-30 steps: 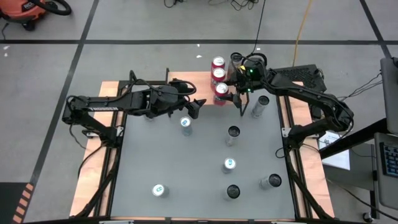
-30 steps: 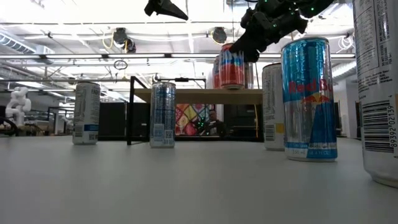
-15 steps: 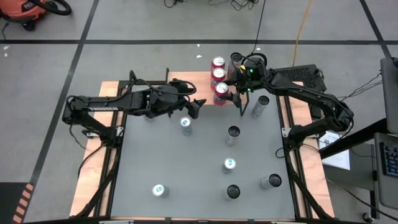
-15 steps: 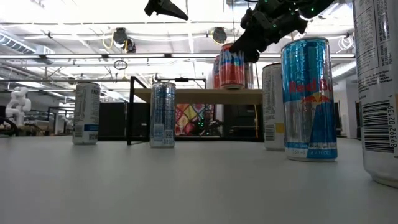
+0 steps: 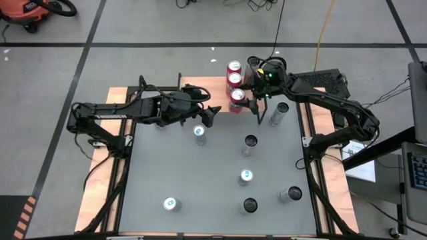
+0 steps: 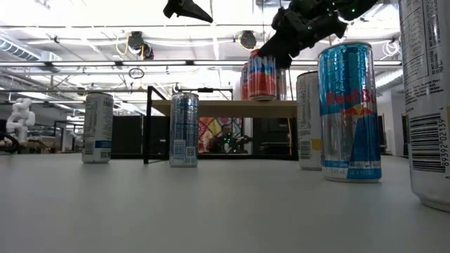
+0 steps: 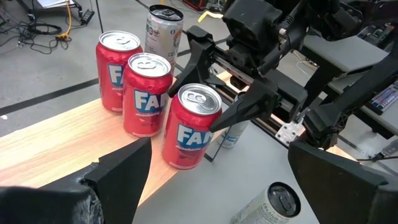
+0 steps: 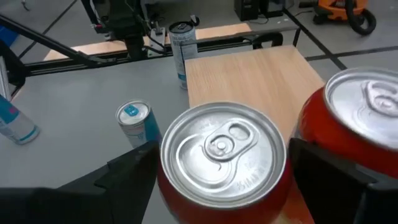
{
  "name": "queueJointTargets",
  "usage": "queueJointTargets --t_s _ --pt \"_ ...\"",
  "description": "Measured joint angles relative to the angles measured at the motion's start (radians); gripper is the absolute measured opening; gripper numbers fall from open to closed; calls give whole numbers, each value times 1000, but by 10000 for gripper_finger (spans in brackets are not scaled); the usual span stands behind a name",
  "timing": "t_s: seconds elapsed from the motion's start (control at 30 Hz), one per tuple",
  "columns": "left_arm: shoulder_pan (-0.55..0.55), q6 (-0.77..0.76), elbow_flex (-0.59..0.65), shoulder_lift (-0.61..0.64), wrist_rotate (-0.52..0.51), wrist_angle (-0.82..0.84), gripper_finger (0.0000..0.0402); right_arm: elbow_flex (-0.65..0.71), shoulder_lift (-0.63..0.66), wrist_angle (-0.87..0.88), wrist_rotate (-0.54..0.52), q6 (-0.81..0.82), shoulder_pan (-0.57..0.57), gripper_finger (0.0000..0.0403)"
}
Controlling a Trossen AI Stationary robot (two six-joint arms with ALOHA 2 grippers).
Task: Place canned beverage on shelf
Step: Put the orange soda can on the shelf aligned with the other orange soda can
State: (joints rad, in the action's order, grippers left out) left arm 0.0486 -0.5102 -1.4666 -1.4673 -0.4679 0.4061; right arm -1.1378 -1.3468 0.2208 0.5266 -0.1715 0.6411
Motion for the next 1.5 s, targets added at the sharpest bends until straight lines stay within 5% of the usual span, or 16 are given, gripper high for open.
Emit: queueJointTargets --t_s 0.6,0.97,1.23,1.5 --pt "0 -6 0 0 0 -1 380 -64 30 -82 54 53 0 327" --pt "9 27 0 0 0 0 380 -187 219 292 46 138 -5 308" --pt "10 53 0 0 0 0 380 -185 264 695 43 90 -48 243" --pt "10 45 0 0 -3 0 380 -185 162 698 42 -45 -61 118"
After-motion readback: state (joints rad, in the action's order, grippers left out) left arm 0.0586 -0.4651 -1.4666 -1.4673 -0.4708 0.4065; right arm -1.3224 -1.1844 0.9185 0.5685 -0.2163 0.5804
